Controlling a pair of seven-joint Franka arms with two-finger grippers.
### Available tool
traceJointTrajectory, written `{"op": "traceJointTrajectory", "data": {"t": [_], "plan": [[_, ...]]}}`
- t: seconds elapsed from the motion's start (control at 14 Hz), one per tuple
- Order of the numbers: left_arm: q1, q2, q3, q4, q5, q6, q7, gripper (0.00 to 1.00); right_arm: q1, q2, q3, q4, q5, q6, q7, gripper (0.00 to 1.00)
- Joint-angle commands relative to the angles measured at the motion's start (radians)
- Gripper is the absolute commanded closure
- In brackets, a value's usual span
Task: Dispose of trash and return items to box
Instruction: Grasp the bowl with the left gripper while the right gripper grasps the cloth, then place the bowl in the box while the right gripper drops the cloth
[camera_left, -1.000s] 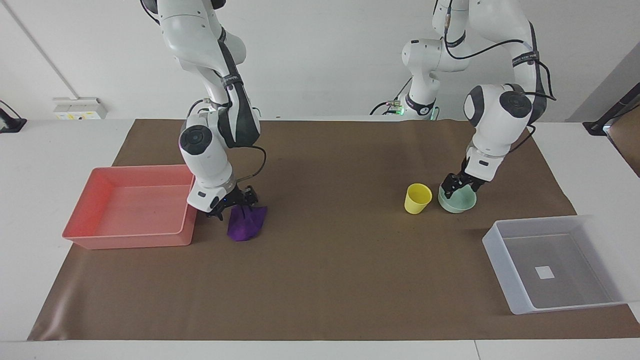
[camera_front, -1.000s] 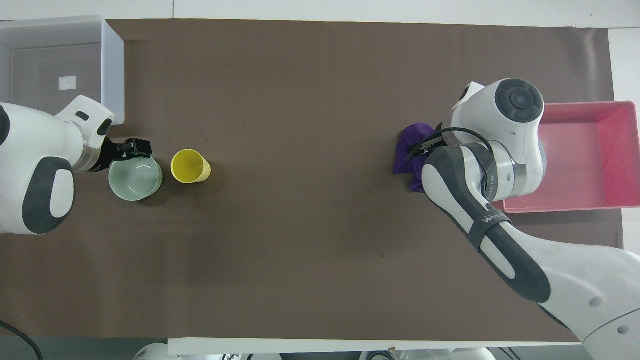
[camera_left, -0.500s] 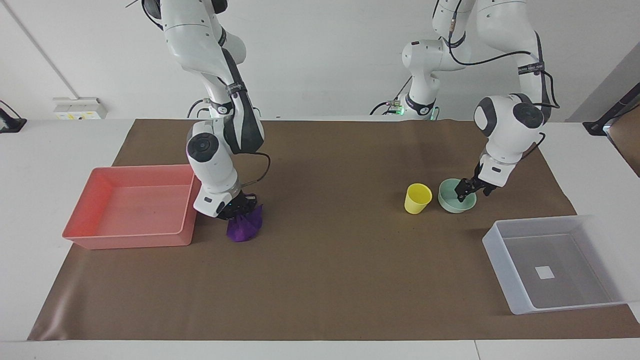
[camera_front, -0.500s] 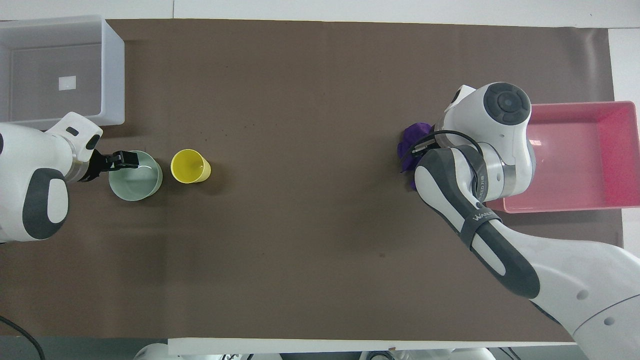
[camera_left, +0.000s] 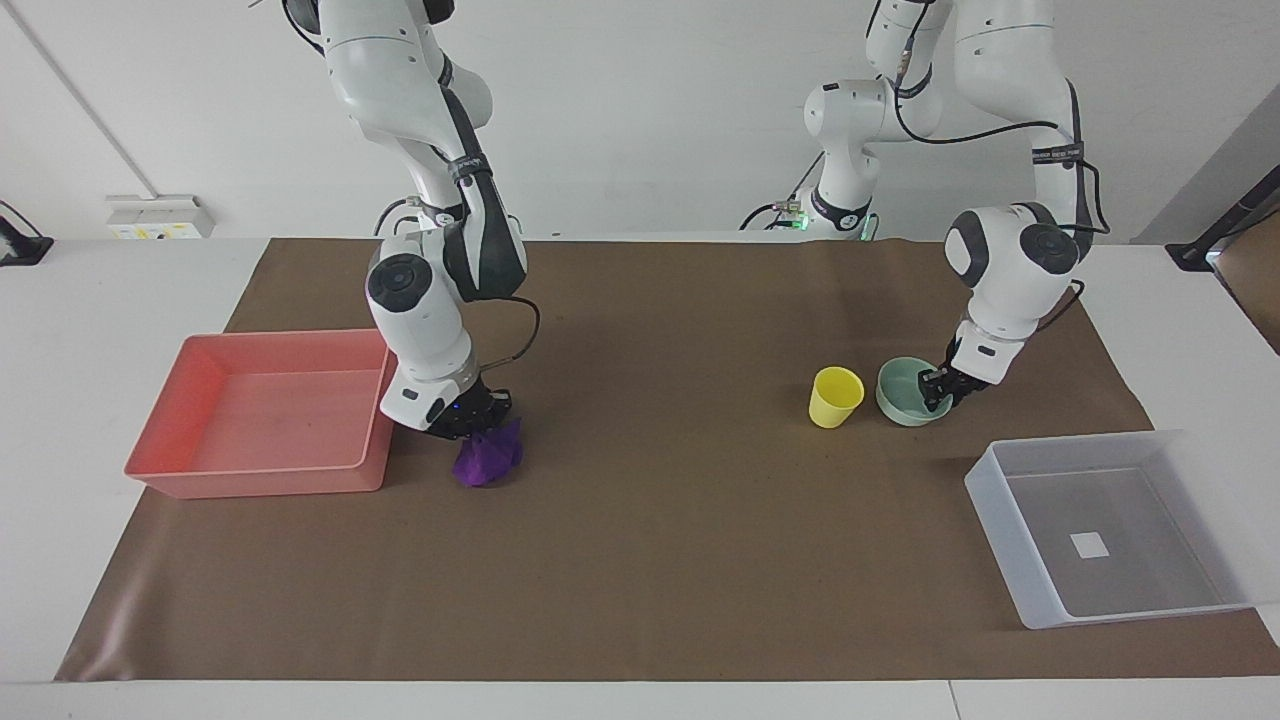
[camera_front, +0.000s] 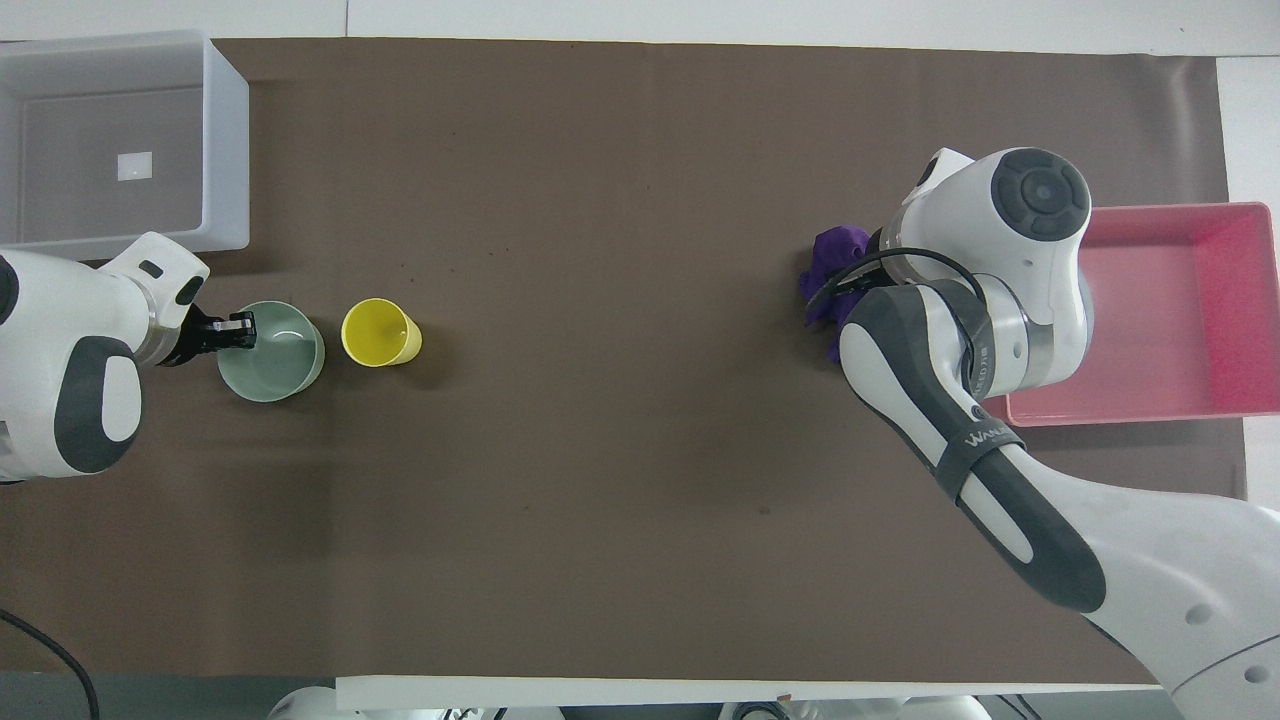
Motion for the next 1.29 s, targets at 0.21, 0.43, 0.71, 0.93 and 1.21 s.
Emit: {"op": "traceJointTrajectory", "data": {"t": [0.21,0.43,0.71,0.93,1.21], "plan": [[0.003,-0.011,-0.005,0.401,-0.014,-0.53,0.009,1.0,-0.035,-0.129,-0.007,0.064,-0.012,-0.188,0.018,1.0],[0.035,0.079,0.01,0.57,-0.13,-0.507,0.006,1.0,-0.082,-0.221,-0.008,0.102,-0.027,-0.326,0.013,1.0],[0.14,0.341,0.01,0.867,-0.147,-0.421,0.003,1.0,-0.211,-0.321,-0.01,0.106,-0.08,-0.439,-0.101,1.0],[0.2,0.551,0.01,1.033,-0.146,-0.313,0.011,1.0,-0.355,-0.341,-0.01,0.046,-0.08,-0.433,-0.243,1.0],[0.22,0.625,0.009,0.963,-0.147,-0.086,0.012,1.0,-0.427,-0.286,-0.01,-0.028,-0.08,-0.335,-0.318,1.0]]}}
